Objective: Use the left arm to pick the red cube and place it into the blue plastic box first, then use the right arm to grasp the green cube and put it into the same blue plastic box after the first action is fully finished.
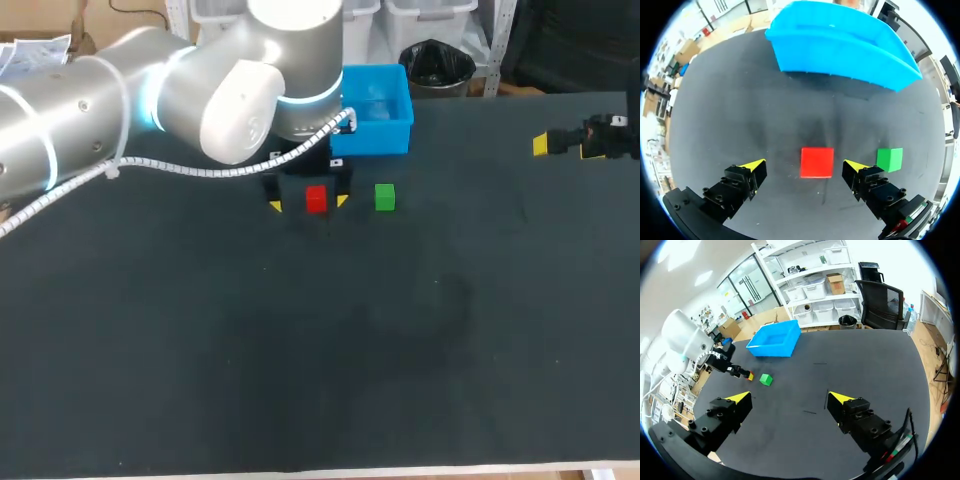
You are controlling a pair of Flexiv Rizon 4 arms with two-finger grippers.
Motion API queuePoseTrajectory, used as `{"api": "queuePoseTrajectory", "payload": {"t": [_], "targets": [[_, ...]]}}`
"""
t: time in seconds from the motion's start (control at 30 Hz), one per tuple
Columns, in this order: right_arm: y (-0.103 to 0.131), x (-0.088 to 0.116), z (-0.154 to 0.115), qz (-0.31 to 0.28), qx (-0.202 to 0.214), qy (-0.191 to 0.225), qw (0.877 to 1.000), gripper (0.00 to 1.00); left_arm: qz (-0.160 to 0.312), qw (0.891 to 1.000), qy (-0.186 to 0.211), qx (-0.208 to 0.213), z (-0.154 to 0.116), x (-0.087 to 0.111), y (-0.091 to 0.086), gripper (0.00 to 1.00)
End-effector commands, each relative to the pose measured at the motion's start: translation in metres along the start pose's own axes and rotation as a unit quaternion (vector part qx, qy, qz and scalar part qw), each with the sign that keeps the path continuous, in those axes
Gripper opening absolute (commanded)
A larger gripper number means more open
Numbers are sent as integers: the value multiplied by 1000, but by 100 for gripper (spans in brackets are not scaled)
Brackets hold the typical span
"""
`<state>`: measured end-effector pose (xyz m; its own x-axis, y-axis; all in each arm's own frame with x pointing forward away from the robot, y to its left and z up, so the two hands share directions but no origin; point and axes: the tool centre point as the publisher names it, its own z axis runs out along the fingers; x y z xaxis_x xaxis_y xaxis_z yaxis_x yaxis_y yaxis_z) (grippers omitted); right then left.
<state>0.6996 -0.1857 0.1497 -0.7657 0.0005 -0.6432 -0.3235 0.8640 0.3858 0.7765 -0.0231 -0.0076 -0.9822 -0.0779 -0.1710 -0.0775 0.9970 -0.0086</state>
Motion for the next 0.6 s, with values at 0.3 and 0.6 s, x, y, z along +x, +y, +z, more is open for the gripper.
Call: {"api": "queuePoseTrajectory", "payload": {"t": [0.3, 0.6], "targets": [[0, 0, 0, 0, 1, 0, 1000, 100, -1, 1000, 8, -6, 7, -8, -9, 0], [0, 0, 0, 0, 1, 0, 1000, 100, 1, 1000, 10, -6, 5, -7, -7, 0]]}}
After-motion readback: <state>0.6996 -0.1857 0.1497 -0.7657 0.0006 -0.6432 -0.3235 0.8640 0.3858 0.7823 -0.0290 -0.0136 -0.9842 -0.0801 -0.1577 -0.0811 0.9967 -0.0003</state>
